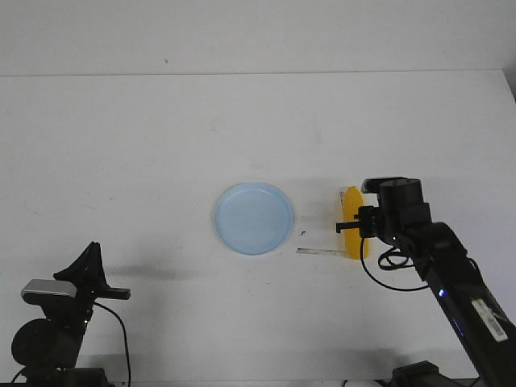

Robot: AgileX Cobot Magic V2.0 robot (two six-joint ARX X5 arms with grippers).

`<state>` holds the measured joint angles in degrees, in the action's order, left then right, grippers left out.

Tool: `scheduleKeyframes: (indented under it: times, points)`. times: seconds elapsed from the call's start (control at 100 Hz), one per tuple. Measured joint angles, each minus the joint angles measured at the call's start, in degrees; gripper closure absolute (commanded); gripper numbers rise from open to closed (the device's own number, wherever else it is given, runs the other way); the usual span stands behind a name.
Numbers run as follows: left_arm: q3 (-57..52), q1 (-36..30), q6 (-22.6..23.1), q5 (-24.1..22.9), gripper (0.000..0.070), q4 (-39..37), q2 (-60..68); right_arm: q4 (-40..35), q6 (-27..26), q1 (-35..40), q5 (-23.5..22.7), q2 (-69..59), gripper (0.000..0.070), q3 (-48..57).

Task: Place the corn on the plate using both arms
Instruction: 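Lower the right gripper over the yellow corn and close on it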

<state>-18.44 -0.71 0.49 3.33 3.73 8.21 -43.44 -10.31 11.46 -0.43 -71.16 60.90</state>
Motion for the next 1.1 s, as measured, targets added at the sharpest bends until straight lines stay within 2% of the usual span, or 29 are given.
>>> scheduleKeyframes:
  times: [0.08,0.16,0.24,0.39,0.53,1.01,1.1]
  points:
    - [0.00,0.00,0.00,0.00,0.0700,-0.02,0.00,-3.67,-2.54,0.00,0.74,-4.48,0.0450,3.30]
    - [0.00,0.00,0.00,0.00,0.0700,0.00,0.00,-4.33,-4.63,0.00,1.14,-8.04,0.0272,5.68]
    - [0.00,0.00,0.00,0.00,0.0700,-0.02,0.00,-4.09,-5.99,0.02,1.11,-10.23,0.0195,6.95]
    - [0.00,0.00,0.00,0.00,0.0700,0.00,0.00,-5.90,-7.17,0.00,1.62,-13.18,0.0143,7.74]
    - [0.00,0.00,0.00,0.00,0.0700,-0.02,0.00,-7.93,-7.58,0.00,1.73,-16.66,0.0144,7.72]
    - [0.00,0.00,0.00,0.00,0.0699,0.00,0.00,-4.37,-7.58,0.00,1.75,-22.32,0.0148,7.72]
    - [0.00,0.00,0.00,0.00,0.0700,0.00,0.00,-4.22,-7.58,0.00,1.75,-23.04,0.0194,7.72]
